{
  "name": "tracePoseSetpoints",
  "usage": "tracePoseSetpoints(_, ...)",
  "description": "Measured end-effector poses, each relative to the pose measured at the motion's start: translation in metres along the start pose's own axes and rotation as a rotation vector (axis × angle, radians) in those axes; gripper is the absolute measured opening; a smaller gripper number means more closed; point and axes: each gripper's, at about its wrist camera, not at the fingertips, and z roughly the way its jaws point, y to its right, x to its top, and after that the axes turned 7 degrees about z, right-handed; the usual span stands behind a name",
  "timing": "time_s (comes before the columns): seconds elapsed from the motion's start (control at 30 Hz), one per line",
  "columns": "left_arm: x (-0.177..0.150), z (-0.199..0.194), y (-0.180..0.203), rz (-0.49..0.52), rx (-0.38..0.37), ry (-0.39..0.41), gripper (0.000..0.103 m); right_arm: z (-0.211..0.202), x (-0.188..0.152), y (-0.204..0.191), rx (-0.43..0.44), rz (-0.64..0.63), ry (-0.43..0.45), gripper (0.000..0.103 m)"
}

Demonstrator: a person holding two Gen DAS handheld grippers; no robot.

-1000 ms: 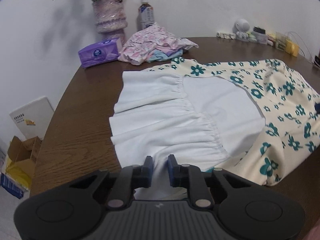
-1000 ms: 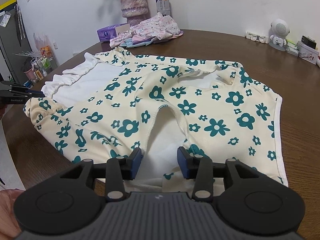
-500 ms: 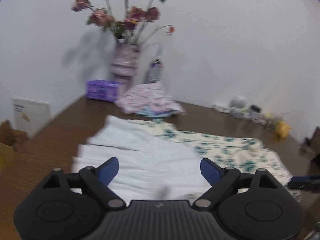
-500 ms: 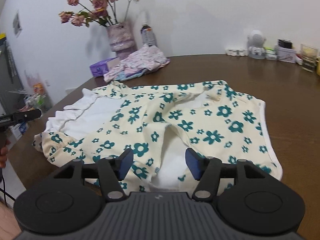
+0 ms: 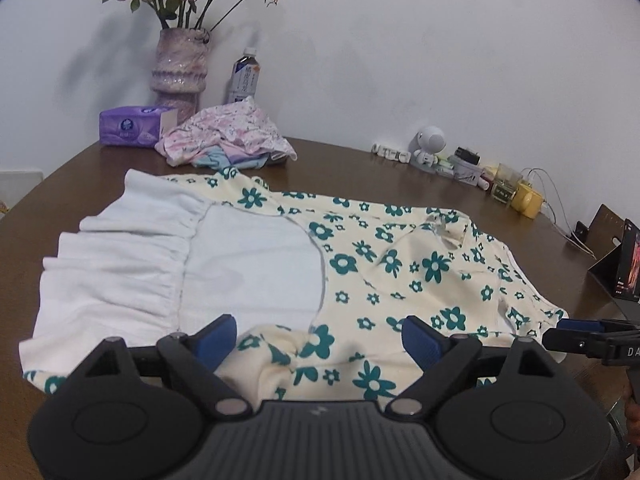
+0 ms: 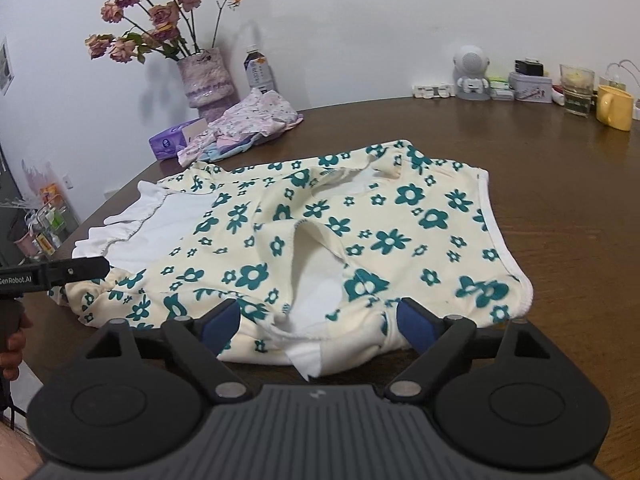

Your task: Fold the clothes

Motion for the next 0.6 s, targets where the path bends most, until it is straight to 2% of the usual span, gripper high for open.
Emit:
tracePoseSetpoints(0.23, -0.0020, -0.0006, 0.0044, 0.006, 0.011, -0.018, 0.090, -0.0049, -0.0068, 0.0048, -0.001, 0.018, 0.009, 0.095)
tracePoseSetpoints(0.6, -0.0043, 0.0050, 0.0015, -0.016, 0.019, -0.038, 0.090, -0.0009, -0.0080, 0.0080, -0.017, 0.032, 0.015, 0.097)
